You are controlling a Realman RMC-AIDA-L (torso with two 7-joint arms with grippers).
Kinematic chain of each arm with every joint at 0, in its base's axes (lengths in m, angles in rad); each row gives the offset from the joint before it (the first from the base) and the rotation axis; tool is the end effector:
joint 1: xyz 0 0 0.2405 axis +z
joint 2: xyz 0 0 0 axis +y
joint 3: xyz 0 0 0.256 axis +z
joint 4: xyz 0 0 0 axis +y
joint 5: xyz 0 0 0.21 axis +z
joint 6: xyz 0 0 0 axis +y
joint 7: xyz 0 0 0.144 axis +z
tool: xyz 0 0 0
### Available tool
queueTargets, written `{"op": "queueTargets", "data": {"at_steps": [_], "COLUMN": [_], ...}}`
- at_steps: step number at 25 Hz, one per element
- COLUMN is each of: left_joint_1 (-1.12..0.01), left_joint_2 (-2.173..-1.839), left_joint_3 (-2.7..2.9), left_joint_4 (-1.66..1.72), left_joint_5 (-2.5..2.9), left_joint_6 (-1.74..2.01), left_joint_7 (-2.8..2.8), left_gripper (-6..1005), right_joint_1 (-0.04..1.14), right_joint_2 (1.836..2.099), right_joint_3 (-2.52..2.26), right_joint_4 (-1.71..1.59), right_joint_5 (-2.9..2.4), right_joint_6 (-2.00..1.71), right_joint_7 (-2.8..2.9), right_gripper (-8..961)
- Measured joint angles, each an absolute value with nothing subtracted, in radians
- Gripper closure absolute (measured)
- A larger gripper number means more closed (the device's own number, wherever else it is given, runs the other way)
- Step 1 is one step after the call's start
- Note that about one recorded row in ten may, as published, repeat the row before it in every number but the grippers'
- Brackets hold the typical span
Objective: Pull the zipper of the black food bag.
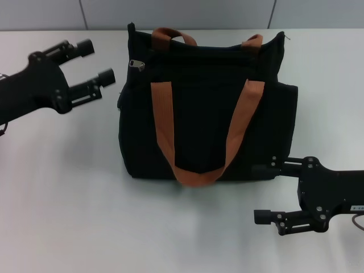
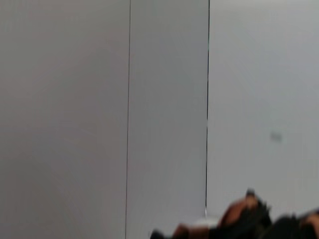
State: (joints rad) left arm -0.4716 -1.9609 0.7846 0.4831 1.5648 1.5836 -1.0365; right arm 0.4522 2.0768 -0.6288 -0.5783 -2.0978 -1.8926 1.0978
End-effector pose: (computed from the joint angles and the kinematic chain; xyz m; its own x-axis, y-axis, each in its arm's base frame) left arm -0.2738 0.3313 0.0429 0.7370 0.0317 0.6751 0.3594 -0.8644 -0.3518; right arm 0.2704 0.2587 -0.0064 0.7991 -0.2089 -0.5638 -0.2242 -0.9736 0.0431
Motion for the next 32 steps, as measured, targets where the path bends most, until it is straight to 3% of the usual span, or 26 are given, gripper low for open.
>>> {"op": "queueTargets", "data": {"at_steps": [19,23,32], "left_joint_1": [-0.554,-0.533,-0.522], "left_joint_2": [-2.017,-2.050,-2.059], "left_joint_3": [0.830,0.735,0.705], "left_joint_4": [0.522,0.522,0.521], "left_joint_5": [1.710,1.704,1.704], "left_joint_6": [1.390,1.387,1.411], "left_joint_7": [-1.024,-0.862,-0.828], "left_gripper": [377,389,607], "right_joint_1": [0.451,0.451,0.451], "right_joint_2": [2.077,2.077,2.077], "right_joint_3": [-0.629,-0.629,-0.628], "right_joint_4": [-0.579,-0.579,-0.581], "right_joint_5": [-2.095,-2.095,-2.094], "right_joint_6": [-1.890,-1.888,-1.892], "right_joint_7": [1.117,1.121,1.124], "right_gripper": [127,127,127]}}
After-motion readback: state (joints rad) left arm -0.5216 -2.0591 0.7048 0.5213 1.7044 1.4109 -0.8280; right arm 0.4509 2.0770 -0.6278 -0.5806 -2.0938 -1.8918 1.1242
